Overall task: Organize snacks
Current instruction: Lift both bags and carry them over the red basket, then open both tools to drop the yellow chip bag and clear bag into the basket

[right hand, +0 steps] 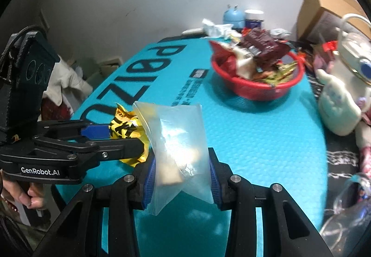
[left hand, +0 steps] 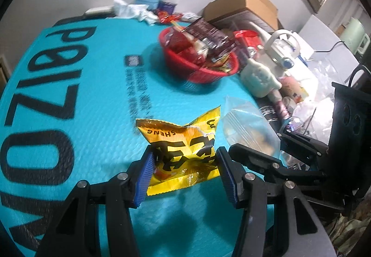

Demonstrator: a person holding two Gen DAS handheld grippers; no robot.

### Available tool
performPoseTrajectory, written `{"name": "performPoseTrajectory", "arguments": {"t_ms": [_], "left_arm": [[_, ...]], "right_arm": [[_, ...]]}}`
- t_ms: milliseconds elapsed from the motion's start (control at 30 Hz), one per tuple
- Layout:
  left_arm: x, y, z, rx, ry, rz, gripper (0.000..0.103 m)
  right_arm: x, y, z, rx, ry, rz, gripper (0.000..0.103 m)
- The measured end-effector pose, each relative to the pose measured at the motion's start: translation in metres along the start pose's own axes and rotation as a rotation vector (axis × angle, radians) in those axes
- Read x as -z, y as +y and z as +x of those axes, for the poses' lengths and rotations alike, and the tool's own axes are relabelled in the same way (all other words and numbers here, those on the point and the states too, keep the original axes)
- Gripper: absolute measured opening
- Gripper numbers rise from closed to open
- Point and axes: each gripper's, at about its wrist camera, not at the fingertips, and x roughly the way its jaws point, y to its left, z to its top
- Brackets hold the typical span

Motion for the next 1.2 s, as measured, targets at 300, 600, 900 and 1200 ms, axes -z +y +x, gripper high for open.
{"name": "performPoseTrajectory", "arguments": {"t_ms": [300,600,900,1200], "left_arm": [[-0.045,-0.029,-0.005,0.011,-0.068,0.094,0.052],[-0.104,-0.039,-0.005,-0.004,-0.145,0.139,0.052],[-0.156,-0.036,0.019,-0.016,-0.172,0.144,0.052],[-0.184,-0.017,0.092,-0.005,-0.003,0.127,0.052]], "right_arm": [[-0.029,-0.025,-0.033,0.094,-0.094,0.021,0.039],[-0.079,-0.047,-0.043,0.188,-0.181,0.046,0.039],[-0.120,-0.070,-0.022,0.266,-0.208,0.090,0.039],[-0.143,-0.089,0.014,0.323,-0.183,0.121,0.039]]}}
